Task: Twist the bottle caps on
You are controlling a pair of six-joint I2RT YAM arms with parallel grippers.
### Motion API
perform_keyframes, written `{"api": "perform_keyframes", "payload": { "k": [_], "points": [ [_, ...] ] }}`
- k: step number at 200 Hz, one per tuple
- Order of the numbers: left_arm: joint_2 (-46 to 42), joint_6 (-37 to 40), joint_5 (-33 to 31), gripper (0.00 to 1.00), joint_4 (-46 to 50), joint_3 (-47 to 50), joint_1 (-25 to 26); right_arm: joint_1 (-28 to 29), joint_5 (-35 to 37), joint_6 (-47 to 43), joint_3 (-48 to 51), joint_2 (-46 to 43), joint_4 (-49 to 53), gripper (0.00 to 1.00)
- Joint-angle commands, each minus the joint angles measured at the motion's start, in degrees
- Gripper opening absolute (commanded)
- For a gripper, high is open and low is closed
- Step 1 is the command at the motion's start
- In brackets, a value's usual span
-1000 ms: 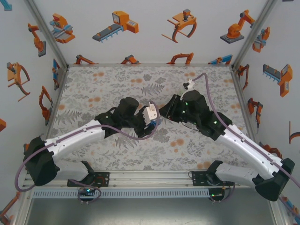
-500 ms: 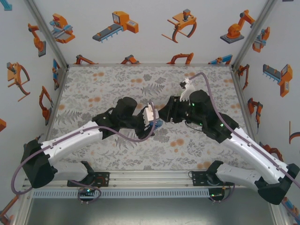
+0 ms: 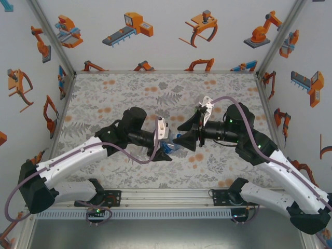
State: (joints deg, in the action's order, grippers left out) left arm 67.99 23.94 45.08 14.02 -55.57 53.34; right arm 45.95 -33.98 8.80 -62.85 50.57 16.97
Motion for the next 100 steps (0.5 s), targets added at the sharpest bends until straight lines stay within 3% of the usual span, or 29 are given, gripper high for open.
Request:
{"api": "perform_keyframes", "payload": {
  "k": [1, 100],
  "points": [
    [0.8, 2.6, 7.8, 0.00, 4.7, -3.1, 0.3, 0.3, -10.8, -8.4, 0.2, -1.5, -1.9, 0.56],
    [3.3, 2.3, 11.7, 0.00, 5.8, -4.8, 0.3, 0.3, -9.0, -11.6, 2.2, -1.6, -0.7, 0.33]
  ]
}}
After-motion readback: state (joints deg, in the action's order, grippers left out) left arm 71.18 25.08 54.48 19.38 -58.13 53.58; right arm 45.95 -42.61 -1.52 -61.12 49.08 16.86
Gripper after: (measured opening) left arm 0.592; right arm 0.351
